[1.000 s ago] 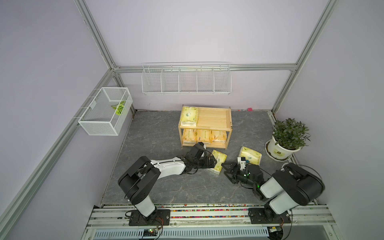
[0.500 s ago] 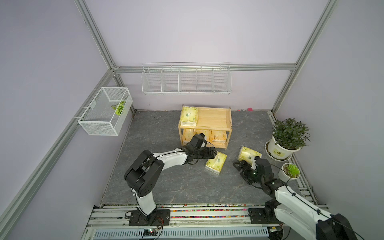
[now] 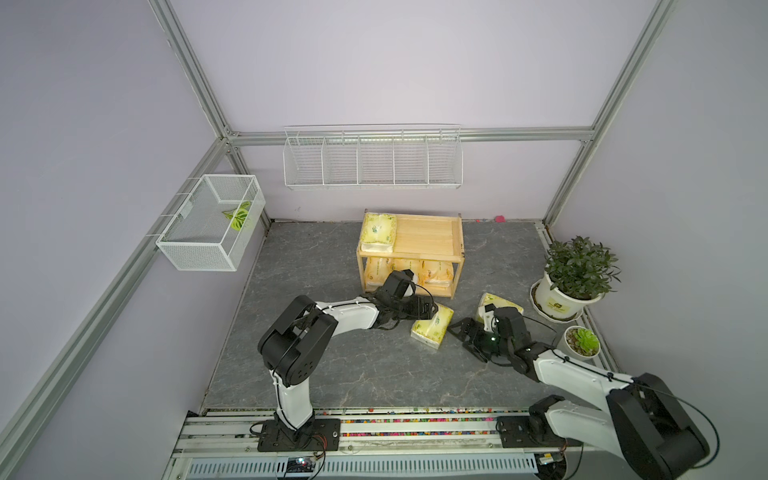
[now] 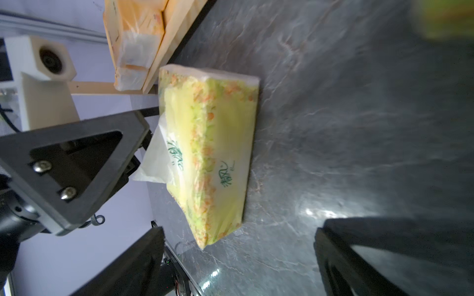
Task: Place the tissue boxes on the shelf by color
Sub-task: Pick up the box of tissues from the center of the board.
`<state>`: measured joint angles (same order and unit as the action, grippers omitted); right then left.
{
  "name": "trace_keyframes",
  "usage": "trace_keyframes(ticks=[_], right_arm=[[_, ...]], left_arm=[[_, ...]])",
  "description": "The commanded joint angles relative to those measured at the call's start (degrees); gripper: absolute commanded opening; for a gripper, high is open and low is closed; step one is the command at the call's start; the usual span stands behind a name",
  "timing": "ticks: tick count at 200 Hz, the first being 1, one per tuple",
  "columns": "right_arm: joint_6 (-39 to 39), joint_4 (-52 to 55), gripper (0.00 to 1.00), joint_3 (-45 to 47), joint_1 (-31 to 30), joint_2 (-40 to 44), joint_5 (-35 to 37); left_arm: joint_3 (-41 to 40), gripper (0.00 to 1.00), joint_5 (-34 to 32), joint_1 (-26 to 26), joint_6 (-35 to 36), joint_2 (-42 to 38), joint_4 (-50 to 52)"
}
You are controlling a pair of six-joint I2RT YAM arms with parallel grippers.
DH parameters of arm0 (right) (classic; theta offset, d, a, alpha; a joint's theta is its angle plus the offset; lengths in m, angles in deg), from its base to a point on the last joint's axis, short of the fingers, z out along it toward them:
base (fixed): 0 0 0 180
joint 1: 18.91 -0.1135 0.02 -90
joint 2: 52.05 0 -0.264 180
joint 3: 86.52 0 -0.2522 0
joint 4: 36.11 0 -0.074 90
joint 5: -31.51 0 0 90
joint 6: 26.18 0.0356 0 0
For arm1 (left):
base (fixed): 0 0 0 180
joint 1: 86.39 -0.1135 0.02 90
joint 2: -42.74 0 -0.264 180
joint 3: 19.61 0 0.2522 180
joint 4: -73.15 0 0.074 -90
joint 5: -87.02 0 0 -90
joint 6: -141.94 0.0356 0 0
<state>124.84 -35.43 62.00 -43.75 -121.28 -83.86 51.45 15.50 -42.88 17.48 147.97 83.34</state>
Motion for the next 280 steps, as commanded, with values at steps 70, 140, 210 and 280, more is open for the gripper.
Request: trace_keyframes(ticks=[70,140,210,280], right_arm=[[6.6,-6.2,0.97,1.0,-5.8,-12.9,4.3],[12.7,-19.3,0.97,3.8,-6.6,-20.2,5.2],[19.9,-41.8,0.93,6.2,-6.8,-33.7,2.7],[20.1,-41.1,0.89,3.3,-8.3,-36.0,2.9]], left_arm=[[-1.9,1.0,0.6,1.4,-2.2,1.0,-3.3],[-3.8,1.0,0.5,1.9,-3.4,0.8,-5.0],[-7.0,1.0,0.2,3.2,-5.4,0.7,-7.8],[-7.7,1.0,0.2,4.0,-6.1,1.0,-8.4]])
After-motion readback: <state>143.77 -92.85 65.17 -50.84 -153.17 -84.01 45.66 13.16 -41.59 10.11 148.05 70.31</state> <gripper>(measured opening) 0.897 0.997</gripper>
